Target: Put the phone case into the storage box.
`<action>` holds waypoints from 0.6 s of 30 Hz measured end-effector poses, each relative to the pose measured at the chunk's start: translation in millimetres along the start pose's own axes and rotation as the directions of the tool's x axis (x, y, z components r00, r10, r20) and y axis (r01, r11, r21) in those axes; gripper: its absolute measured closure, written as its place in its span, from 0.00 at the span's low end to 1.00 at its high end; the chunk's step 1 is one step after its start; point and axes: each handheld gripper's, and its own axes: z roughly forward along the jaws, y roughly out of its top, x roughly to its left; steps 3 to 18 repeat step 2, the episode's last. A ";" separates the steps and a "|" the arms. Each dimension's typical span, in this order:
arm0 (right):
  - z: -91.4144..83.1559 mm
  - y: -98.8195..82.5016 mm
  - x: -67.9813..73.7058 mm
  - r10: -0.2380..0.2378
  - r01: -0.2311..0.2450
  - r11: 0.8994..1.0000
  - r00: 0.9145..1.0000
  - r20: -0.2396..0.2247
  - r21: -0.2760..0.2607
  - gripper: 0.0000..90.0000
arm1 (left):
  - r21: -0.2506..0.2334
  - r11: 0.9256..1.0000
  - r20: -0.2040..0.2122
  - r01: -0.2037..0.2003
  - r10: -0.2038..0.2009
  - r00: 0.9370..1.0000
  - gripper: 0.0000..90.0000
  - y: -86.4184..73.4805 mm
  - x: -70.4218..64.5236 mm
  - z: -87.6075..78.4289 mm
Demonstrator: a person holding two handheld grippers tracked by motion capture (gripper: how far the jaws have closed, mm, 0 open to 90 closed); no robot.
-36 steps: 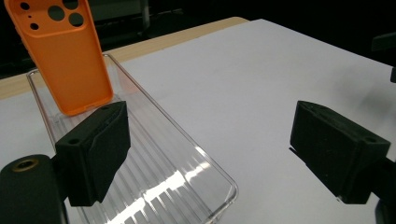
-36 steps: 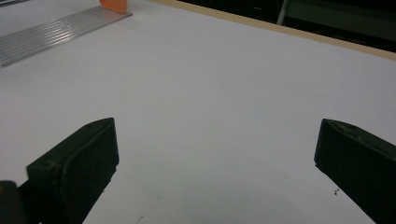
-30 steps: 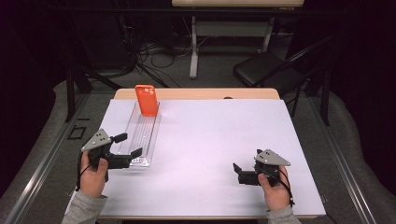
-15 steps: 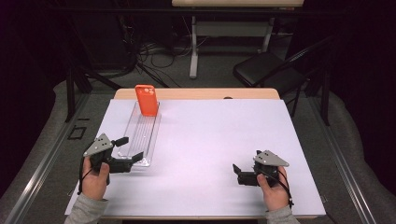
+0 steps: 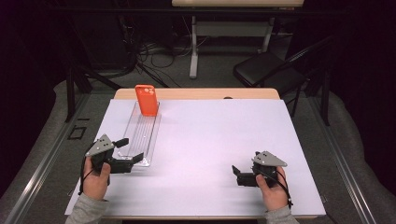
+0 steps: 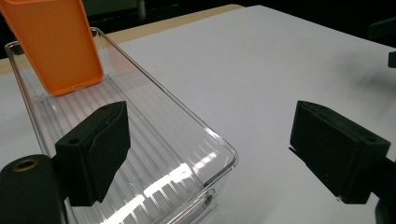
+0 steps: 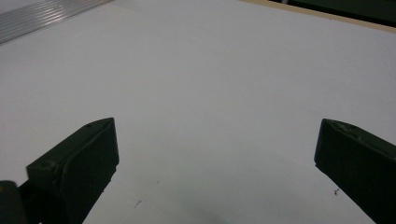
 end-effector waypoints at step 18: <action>0.4 -0.4 -0.2 0.001 -0.001 1.000 1.000 -0.002 0.003 0.00 | 0.002 1.000 -0.002 0.000 0.000 1.000 0.14 -0.2 0.5 0.0</action>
